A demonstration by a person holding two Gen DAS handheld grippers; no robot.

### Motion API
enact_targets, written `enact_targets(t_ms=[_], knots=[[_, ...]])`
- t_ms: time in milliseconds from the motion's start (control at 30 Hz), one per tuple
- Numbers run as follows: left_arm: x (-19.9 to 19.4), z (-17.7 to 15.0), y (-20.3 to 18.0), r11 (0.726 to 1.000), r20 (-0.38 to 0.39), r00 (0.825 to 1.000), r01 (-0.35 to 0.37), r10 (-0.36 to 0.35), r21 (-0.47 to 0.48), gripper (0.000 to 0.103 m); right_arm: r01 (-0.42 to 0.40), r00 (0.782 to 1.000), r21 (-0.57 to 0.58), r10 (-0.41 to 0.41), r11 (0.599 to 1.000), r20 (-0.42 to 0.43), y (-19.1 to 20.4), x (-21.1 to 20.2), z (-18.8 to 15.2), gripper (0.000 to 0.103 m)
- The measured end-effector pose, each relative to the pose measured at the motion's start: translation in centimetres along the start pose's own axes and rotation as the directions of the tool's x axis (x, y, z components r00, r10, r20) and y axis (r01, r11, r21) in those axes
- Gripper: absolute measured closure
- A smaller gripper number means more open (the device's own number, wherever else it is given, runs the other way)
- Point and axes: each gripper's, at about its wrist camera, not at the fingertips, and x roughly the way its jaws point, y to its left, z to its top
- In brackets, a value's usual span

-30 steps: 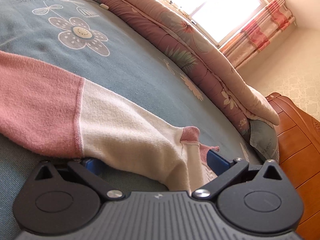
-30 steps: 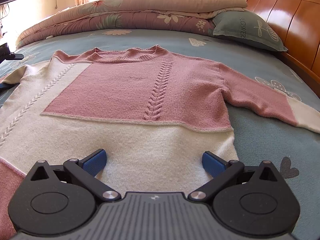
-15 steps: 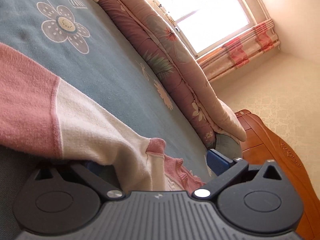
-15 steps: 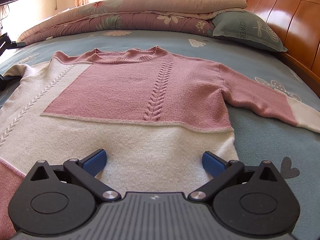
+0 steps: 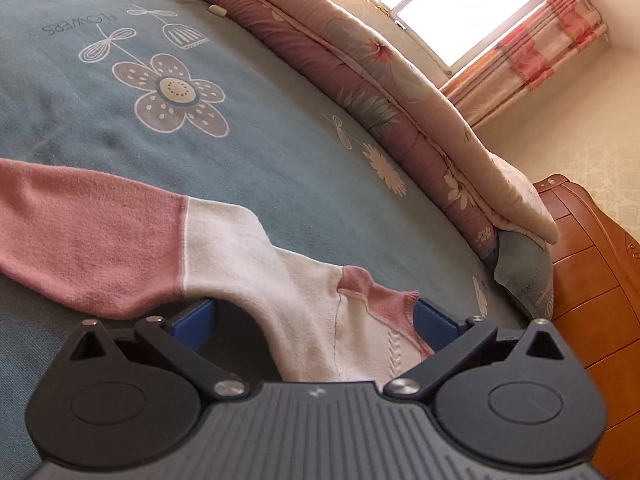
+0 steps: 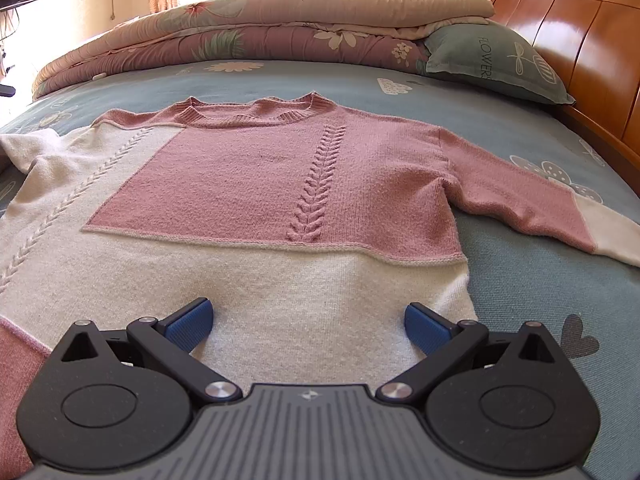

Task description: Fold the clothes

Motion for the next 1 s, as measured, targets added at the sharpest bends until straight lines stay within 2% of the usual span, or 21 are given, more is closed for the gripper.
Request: enact_targets(t_ms=[67,200,233,333,400,467,567,667,833,1000], knots=[[-0.7,0.3,-0.7,0.999,-0.014,0.999,-0.031,0.031,0.031,0.001,0.000,1.000,0.000,0.000,1.000,0.000,0.0,0.0,0.0,0.000],[-2.5,0.5,-2.9,0.992,0.045,0.998,0.029,-0.035,0.124,0.001,0.000,1.000,0.000,0.000,1.000,0.000,0.0,0.0,0.0,0.000],[-2.5,0.5,-3.1,0.989,0.064,0.997,0.037,-0.047,0.144,0.001,0.000,1.000,0.000,0.000,1.000,0.001,0.0,0.0,0.0,0.000],[-0.3,0.3,-2.4,0.984,0.063,0.998,-0.002,-0.009,0.177,0.001,0.000,1.000,0.000,0.000,1.000,0.002,0.0,0.0,0.0,0.000],[2.2,0.2,-0.6,0.990,-0.003,0.998,-0.055,0.056,0.128,0.001,0.000,1.000,-0.001,0.000,1.000,0.002,0.0,0.0,0.0,0.000],[3.6,0.0,1.7,0.992,-0.076,0.989,-0.120,0.124,0.044,0.001,0.001,1.000,-0.002,-0.001,1.000,0.002,0.0,0.0,0.0,0.000],[1.9,0.3,3.9,0.988,-0.060,0.988,-0.148,0.145,-0.041,0.001,0.002,1.000,-0.003,-0.002,1.000,0.001,0.0,0.0,0.0,0.000],[-1.4,0.8,5.1,0.986,0.005,0.988,-0.154,0.155,-0.056,0.001,0.001,1.000,-0.003,-0.001,1.000,0.001,-0.1,0.0,0.0,0.000],[-1.8,-0.1,8.9,0.964,-0.088,0.971,-0.232,0.222,-0.128,0.001,0.001,1.000,-0.003,-0.001,1.000,0.002,-0.1,0.0,0.0,0.000],[-1.2,-0.9,10.6,0.970,0.015,0.976,-0.216,0.219,-0.112,0.001,0.001,1.000,-0.001,-0.001,1.000,0.004,-0.1,0.0,0.0,0.000]])
